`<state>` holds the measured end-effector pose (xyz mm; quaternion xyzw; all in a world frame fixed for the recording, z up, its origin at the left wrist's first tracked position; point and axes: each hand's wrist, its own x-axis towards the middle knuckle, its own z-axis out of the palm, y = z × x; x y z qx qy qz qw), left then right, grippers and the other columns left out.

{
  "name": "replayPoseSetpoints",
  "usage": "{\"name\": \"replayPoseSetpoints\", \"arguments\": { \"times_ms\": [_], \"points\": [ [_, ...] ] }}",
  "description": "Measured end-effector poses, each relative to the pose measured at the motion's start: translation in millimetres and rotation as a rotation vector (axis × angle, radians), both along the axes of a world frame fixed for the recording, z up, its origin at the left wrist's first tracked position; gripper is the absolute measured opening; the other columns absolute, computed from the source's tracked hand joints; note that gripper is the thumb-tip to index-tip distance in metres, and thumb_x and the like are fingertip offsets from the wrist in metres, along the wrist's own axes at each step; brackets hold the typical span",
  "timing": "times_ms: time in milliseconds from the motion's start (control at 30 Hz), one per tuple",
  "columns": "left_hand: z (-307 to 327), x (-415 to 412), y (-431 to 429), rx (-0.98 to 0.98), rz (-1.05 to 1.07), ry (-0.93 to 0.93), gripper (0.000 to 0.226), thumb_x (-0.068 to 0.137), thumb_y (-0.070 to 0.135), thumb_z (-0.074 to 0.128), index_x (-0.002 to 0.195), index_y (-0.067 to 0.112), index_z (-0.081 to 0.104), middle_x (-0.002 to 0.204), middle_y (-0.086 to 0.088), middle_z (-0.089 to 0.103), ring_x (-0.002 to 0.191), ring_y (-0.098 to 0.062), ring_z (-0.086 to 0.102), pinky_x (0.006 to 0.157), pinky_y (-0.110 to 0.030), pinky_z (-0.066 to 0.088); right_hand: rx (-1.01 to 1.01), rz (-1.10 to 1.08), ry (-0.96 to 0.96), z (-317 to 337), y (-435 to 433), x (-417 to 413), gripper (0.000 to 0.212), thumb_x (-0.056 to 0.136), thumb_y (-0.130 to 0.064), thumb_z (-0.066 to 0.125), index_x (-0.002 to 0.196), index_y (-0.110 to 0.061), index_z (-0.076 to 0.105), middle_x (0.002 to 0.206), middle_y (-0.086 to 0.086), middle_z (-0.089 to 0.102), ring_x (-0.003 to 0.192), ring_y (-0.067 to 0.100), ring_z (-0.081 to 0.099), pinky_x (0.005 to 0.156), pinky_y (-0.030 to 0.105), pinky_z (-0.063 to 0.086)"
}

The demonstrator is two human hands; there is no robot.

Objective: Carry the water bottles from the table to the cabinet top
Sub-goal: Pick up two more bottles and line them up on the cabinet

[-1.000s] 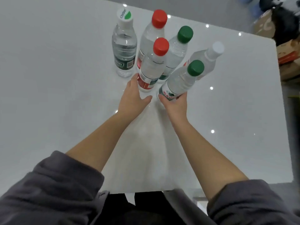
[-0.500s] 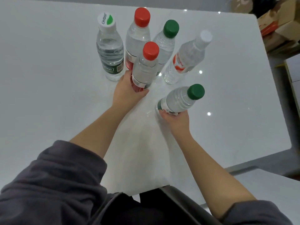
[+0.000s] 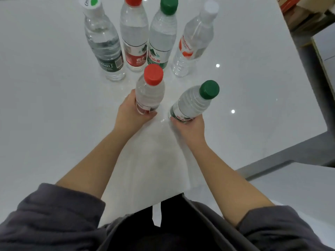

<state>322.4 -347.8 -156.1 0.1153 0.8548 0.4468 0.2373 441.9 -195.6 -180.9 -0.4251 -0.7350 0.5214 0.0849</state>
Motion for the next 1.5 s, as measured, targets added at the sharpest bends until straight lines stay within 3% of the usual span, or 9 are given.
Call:
{"name": "replayPoseSetpoints", "arguments": {
  "times_ms": [233,467,600,767,833,1000,1133,1333,1500],
  "points": [
    [5,64,-5,-0.03,-0.134,-0.067,0.053,0.068,0.032,0.086,0.112,0.017,0.061,0.104,0.006,0.068,0.093,-0.011,0.063,0.072,-0.013,0.043,-0.03,-0.163,-0.165,5,-32,122,0.046,0.065,-0.043,0.082,0.102,-0.021,0.064,0.092,-0.012,0.069,0.085,0.004,0.065,0.069,0.012,0.046],
    [13,194,34,0.009,-0.461,-0.143,0.035,0.069,0.025,0.085,0.095,0.017,0.063,0.086,0.008,0.068,0.076,0.006,0.063,0.062,-0.004,0.044,-0.052,-0.438,-0.118,21,-41,260,0.026,0.073,-0.015,0.084,0.085,-0.008,0.062,0.072,-0.007,0.061,0.066,-0.005,0.059,0.061,0.01,0.043],
    [18,272,64,0.046,-0.662,-0.152,0.037,0.069,0.027,0.085,0.097,0.023,0.06,0.087,0.013,0.067,0.08,0.009,0.062,0.067,-0.007,0.046,0.018,-0.589,-0.149,30,-44,344,0.042,0.073,-0.02,0.084,0.107,-0.01,0.062,0.093,-0.011,0.063,0.083,-0.022,0.055,0.068,0.0,0.039],
    [28,364,85,0.12,-0.788,-0.163,0.047,0.069,0.026,0.085,0.105,0.028,0.055,0.097,0.013,0.066,0.087,0.006,0.063,0.076,-0.016,0.05,0.035,-0.809,-0.16,41,-55,440,0.052,0.069,-0.03,0.084,0.114,-0.018,0.06,0.104,-0.007,0.067,0.092,-0.002,0.062,0.077,0.015,0.048],
    [34,394,89,0.149,-0.843,-0.181,0.046,0.07,0.023,0.084,0.102,0.035,0.053,0.097,0.012,0.067,0.086,0.004,0.064,0.074,-0.012,0.05,0.034,-0.892,-0.118,51,-57,466,0.049,0.07,-0.021,0.085,0.11,-0.022,0.057,0.099,-0.016,0.064,0.088,-0.011,0.061,0.073,0.006,0.046],
    [57,433,110,0.211,-0.971,-0.205,0.053,0.07,0.015,0.084,0.094,0.044,0.047,0.089,0.02,0.064,0.079,0.011,0.061,0.069,-0.006,0.047,0.057,-1.047,0.004,78,-57,499,0.055,0.073,-0.009,0.084,0.112,-0.029,0.049,0.102,-0.022,0.058,0.085,-0.021,0.057,0.07,0.0,0.043],
    [95,444,149,0.325,-1.044,-0.194,0.05,0.072,0.018,0.082,0.092,0.045,0.046,0.084,0.02,0.062,0.08,0.0,0.061,0.076,-0.021,0.053,0.098,-1.111,0.111,111,-34,501,0.054,0.071,-0.011,0.085,0.109,-0.031,0.054,0.105,-0.011,0.065,0.096,-0.001,0.064,0.077,0.01,0.049],
    [195,446,219,0.564,-1.159,-0.186,0.056,0.072,0.024,0.084,0.119,0.025,0.053,0.102,0.018,0.068,0.092,0.005,0.066,0.079,-0.018,0.054,0.248,-1.131,0.323,209,21,503,0.053,0.072,-0.008,0.083,0.113,-0.024,0.054,0.101,-0.017,0.064,0.08,-0.016,0.061,0.067,0.005,0.048],
    [280,430,251,0.743,-1.286,-0.142,0.049,0.073,0.01,0.082,0.107,0.033,0.055,0.1,0.014,0.07,0.09,0.002,0.067,0.075,-0.014,0.053,0.342,-1.075,0.512,292,54,503,0.05,0.073,-0.006,0.082,0.113,-0.025,0.059,0.111,-0.006,0.071,0.101,0.011,0.068,0.084,0.03,0.056]
  ]
}}
